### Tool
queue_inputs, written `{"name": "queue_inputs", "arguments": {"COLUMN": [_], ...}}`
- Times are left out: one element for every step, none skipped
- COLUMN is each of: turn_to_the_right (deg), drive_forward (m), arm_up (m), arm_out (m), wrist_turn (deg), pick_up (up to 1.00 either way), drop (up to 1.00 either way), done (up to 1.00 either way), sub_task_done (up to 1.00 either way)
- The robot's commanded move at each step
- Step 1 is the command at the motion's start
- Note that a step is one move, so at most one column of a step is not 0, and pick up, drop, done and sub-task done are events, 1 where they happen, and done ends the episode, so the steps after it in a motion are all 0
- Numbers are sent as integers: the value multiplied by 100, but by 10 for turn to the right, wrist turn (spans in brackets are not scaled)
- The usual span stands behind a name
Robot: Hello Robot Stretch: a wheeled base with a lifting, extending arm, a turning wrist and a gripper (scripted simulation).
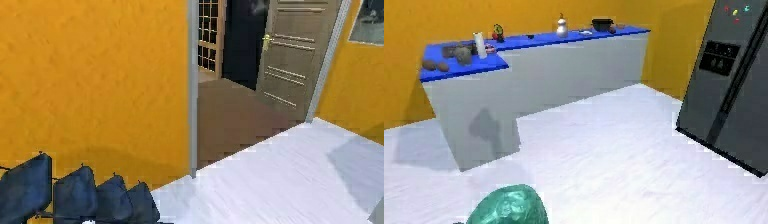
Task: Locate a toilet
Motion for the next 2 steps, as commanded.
{"name": "queue_inputs", "arguments": {"turn_to_the_right": [0, 150], "drive_forward": [40, 0], "arm_up": [0, 0], "arm_out": [0, 0], "wrist_turn": [0, 0], "pick_up": [0, 0], "drop": [0, 0], "done": [0, 0], "sub_task_done": [0, 0]}}
